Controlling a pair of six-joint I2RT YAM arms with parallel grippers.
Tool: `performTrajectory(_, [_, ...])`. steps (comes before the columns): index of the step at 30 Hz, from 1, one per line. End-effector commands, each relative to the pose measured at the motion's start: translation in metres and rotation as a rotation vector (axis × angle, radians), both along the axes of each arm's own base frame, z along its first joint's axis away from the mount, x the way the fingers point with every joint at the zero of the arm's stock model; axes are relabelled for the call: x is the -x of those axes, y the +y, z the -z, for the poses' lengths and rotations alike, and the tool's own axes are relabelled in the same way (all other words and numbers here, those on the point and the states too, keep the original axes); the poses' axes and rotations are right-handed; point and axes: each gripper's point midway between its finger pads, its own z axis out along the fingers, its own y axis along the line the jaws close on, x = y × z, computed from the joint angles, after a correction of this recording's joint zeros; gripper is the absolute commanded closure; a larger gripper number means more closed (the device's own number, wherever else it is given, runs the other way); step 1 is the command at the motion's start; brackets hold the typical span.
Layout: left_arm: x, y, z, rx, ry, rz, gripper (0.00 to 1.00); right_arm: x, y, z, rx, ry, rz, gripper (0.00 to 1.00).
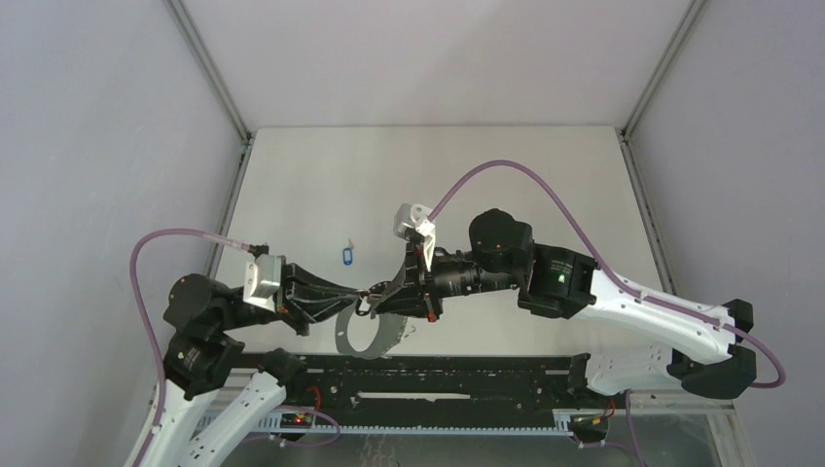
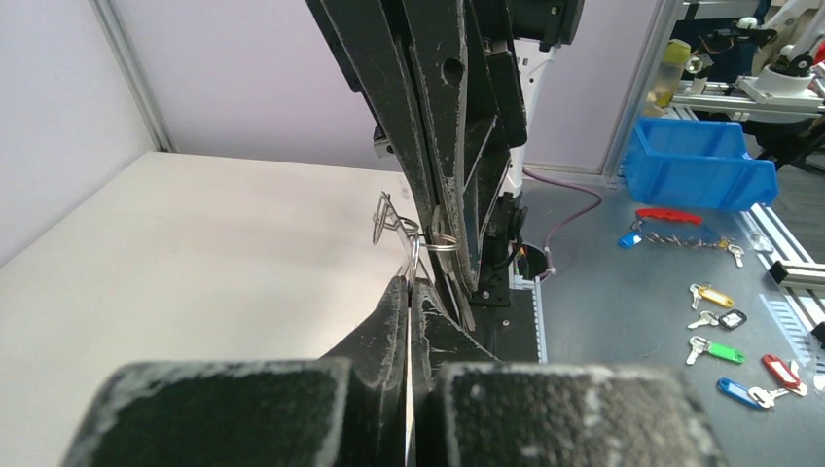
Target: Put the keys on the keyring
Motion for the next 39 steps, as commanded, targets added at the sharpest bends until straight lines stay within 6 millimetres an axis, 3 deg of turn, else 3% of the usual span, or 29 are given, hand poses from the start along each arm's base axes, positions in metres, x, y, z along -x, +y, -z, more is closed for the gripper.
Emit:
performTrajectory(1, [0.009, 0.001, -0.011, 0.011, -0.047, 0.038, 1.0, -0.006, -0.002, -0.029, -0.068, -0.038, 0.013, 1.0])
performTrajectory(7, [0.011, 0.001, -0.012, 0.01, -0.056, 0.042, 1.0, -0.012, 0.002, -0.022, -0.012, -0.022, 0.032, 1.0])
performTrajectory(8, [0.009, 0.001, -0.012, 0.011, -0.052, 0.034, 1.0, -0.013, 0.001, -0.02, -0.001, -0.019, 0.037, 0.96])
performTrajectory(13, [-0.012, 0.005, -0.021, 0.041, -0.039, -0.093, 1.0, -0.026, -0.014, -0.024, -0.006, -0.042, 0.149, 0.4])
performTrajectory(17, [-0.029, 0.01, -0.026, 0.065, -0.029, -0.191, 1.0, -0.035, -0.03, -0.028, -0.019, -0.095, 0.249, 0.16])
performTrajectory(19, [-0.034, 0.012, -0.028, 0.079, -0.03, -0.221, 1.0, -0.035, -0.032, -0.02, 0.0, -0.121, 0.279, 0.01])
performTrajectory(23, [-0.054, 0.022, -0.034, 0.102, -0.032, -0.351, 1.0, -0.045, -0.034, -0.002, 0.065, -0.197, 0.417, 0.0])
performTrajectory(28, [-0.074, 0.033, -0.032, 0.103, -0.018, -0.474, 1.0, -0.04, -0.015, 0.001, 0.063, -0.257, 0.499, 0.0])
performTrajectory(39, [-0.067, 0.031, -0.028, 0.103, -0.013, -0.441, 1.0, -0.075, -0.007, 0.021, 0.133, -0.267, 0.677, 0.03])
